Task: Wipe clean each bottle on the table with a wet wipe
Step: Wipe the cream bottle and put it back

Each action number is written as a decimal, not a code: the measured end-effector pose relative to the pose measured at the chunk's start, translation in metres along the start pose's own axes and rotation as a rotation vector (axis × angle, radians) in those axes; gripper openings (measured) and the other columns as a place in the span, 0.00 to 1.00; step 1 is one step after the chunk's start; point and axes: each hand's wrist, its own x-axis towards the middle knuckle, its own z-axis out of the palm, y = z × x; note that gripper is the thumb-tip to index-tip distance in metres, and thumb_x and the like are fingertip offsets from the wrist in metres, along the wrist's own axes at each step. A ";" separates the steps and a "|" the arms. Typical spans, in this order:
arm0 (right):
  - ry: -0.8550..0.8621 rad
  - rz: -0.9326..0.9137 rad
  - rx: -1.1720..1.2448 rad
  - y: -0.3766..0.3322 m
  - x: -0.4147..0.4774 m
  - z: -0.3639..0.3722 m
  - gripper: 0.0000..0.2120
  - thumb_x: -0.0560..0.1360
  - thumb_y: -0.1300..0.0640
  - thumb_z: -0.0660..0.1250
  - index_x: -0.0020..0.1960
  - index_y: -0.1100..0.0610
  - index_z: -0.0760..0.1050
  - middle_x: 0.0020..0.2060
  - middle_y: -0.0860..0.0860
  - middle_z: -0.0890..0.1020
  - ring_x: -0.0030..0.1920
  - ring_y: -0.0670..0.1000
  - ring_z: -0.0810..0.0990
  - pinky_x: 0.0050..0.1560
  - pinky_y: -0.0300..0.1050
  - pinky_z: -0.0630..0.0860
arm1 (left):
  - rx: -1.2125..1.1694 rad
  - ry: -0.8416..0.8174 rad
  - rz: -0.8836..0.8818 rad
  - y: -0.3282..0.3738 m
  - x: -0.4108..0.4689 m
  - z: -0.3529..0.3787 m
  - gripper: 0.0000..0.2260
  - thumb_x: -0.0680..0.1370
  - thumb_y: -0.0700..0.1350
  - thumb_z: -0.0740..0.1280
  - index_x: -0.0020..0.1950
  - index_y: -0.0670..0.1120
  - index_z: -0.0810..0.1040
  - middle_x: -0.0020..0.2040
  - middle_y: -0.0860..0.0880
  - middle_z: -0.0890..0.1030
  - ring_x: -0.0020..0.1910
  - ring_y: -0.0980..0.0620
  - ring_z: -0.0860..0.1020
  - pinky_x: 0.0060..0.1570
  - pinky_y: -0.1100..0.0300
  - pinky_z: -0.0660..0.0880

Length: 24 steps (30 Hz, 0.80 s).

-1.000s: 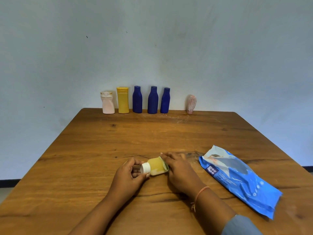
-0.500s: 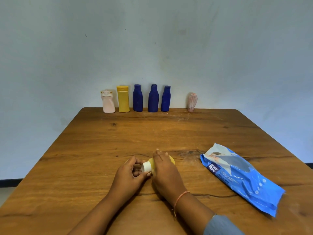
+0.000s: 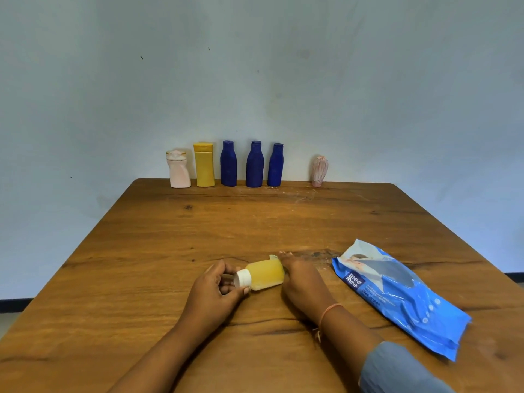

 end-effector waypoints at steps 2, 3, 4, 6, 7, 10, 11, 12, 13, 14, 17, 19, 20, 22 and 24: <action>0.059 -0.025 0.036 -0.014 -0.007 0.009 0.24 0.76 0.65 0.53 0.72 0.59 0.62 0.71 0.54 0.66 0.72 0.50 0.62 0.70 0.35 0.53 | -0.003 -0.002 -0.001 -0.001 0.000 0.000 0.12 0.66 0.38 0.76 0.44 0.47 0.75 0.46 0.47 0.79 0.38 0.54 0.80 0.38 0.67 0.77; 0.073 -0.058 0.047 -0.023 -0.011 0.014 0.24 0.76 0.63 0.52 0.73 0.59 0.61 0.72 0.54 0.64 0.73 0.49 0.60 0.70 0.34 0.49 | -0.008 -0.002 0.000 -0.001 0.000 0.001 0.12 0.67 0.37 0.76 0.44 0.46 0.75 0.45 0.47 0.80 0.37 0.55 0.80 0.37 0.68 0.76; 0.071 -0.107 0.059 -0.033 -0.014 0.018 0.25 0.77 0.61 0.52 0.74 0.58 0.59 0.73 0.53 0.62 0.74 0.48 0.57 0.69 0.33 0.46 | -0.014 -0.002 0.004 0.000 -0.001 0.000 0.12 0.67 0.37 0.75 0.43 0.46 0.75 0.44 0.46 0.80 0.36 0.57 0.79 0.35 0.70 0.75; 0.028 -0.206 0.087 -0.050 -0.019 0.026 0.25 0.78 0.62 0.53 0.74 0.57 0.57 0.74 0.53 0.60 0.74 0.48 0.54 0.67 0.31 0.41 | -0.019 -0.009 0.025 0.003 -0.002 -0.001 0.12 0.69 0.35 0.72 0.43 0.49 0.75 0.43 0.46 0.79 0.34 0.60 0.78 0.34 0.71 0.74; 0.001 -0.247 0.091 -0.056 -0.022 0.027 0.25 0.78 0.63 0.53 0.74 0.58 0.57 0.74 0.53 0.61 0.74 0.48 0.55 0.67 0.30 0.39 | -0.016 -0.017 0.042 0.005 -0.003 -0.002 0.14 0.70 0.33 0.70 0.43 0.52 0.75 0.43 0.47 0.79 0.35 0.62 0.78 0.35 0.71 0.73; -0.045 -0.346 0.040 -0.052 -0.020 0.026 0.25 0.75 0.60 0.50 0.73 0.60 0.60 0.71 0.56 0.66 0.73 0.52 0.61 0.71 0.35 0.43 | -0.008 -0.018 0.076 0.007 -0.004 -0.003 0.16 0.70 0.32 0.69 0.45 0.54 0.75 0.44 0.50 0.80 0.38 0.63 0.78 0.35 0.73 0.72; -0.050 -0.358 0.009 -0.046 -0.019 0.023 0.26 0.74 0.59 0.51 0.72 0.61 0.62 0.69 0.58 0.68 0.71 0.54 0.63 0.72 0.40 0.46 | -0.011 -0.014 0.073 0.007 -0.004 -0.002 0.14 0.70 0.33 0.71 0.44 0.52 0.75 0.44 0.49 0.80 0.37 0.63 0.78 0.34 0.73 0.72; -0.050 -0.355 -0.026 -0.038 -0.017 0.019 0.25 0.75 0.60 0.53 0.71 0.62 0.63 0.69 0.58 0.69 0.71 0.55 0.64 0.73 0.42 0.46 | -0.011 -0.007 0.062 0.007 -0.004 -0.002 0.13 0.68 0.34 0.73 0.43 0.51 0.75 0.43 0.48 0.80 0.36 0.62 0.78 0.34 0.73 0.72; -0.047 -0.335 -0.066 -0.032 -0.014 0.015 0.25 0.75 0.61 0.56 0.72 0.61 0.62 0.70 0.57 0.68 0.72 0.54 0.62 0.72 0.39 0.43 | -0.009 -0.002 0.051 0.006 -0.004 -0.001 0.13 0.67 0.35 0.74 0.43 0.49 0.75 0.43 0.47 0.79 0.35 0.62 0.78 0.33 0.73 0.72; -0.038 -0.310 -0.102 -0.024 -0.011 0.011 0.25 0.76 0.63 0.57 0.73 0.60 0.59 0.71 0.55 0.65 0.73 0.52 0.60 0.69 0.35 0.40 | -0.003 0.002 0.042 0.005 -0.004 -0.001 0.12 0.67 0.36 0.75 0.43 0.47 0.75 0.43 0.47 0.79 0.34 0.62 0.78 0.33 0.74 0.72; -0.055 -0.147 -0.122 -0.011 -0.004 0.002 0.27 0.77 0.65 0.55 0.74 0.57 0.57 0.73 0.54 0.62 0.74 0.50 0.57 0.70 0.35 0.44 | 0.003 0.019 0.044 0.007 -0.004 -0.001 0.12 0.67 0.37 0.75 0.43 0.49 0.75 0.44 0.48 0.79 0.35 0.61 0.78 0.33 0.74 0.72; -0.034 -0.047 -0.100 -0.010 -0.001 0.001 0.26 0.76 0.64 0.56 0.74 0.57 0.58 0.72 0.54 0.64 0.72 0.50 0.60 0.70 0.38 0.52 | 0.008 0.027 0.048 0.009 -0.005 -0.001 0.14 0.68 0.38 0.75 0.43 0.53 0.74 0.44 0.50 0.79 0.36 0.58 0.78 0.34 0.74 0.73; -0.021 -0.026 -0.082 -0.013 -0.002 0.003 0.26 0.76 0.64 0.56 0.74 0.58 0.59 0.72 0.54 0.65 0.72 0.50 0.60 0.70 0.38 0.53 | 0.009 0.029 0.049 0.009 -0.005 0.000 0.15 0.69 0.38 0.74 0.44 0.55 0.73 0.44 0.50 0.80 0.37 0.58 0.79 0.34 0.74 0.73; -0.003 -0.062 -0.051 -0.025 -0.007 0.011 0.26 0.77 0.64 0.55 0.74 0.58 0.57 0.73 0.54 0.63 0.73 0.50 0.59 0.71 0.37 0.51 | 0.012 0.036 0.050 0.008 -0.003 0.001 0.15 0.70 0.38 0.73 0.46 0.56 0.74 0.45 0.50 0.80 0.37 0.59 0.79 0.34 0.75 0.72; -0.003 -0.142 -0.002 -0.043 -0.014 0.021 0.25 0.78 0.62 0.54 0.75 0.58 0.55 0.74 0.54 0.60 0.74 0.49 0.55 0.71 0.36 0.46 | 0.007 0.043 0.053 0.006 -0.003 0.001 0.14 0.71 0.38 0.72 0.49 0.55 0.75 0.46 0.50 0.81 0.38 0.61 0.79 0.36 0.74 0.73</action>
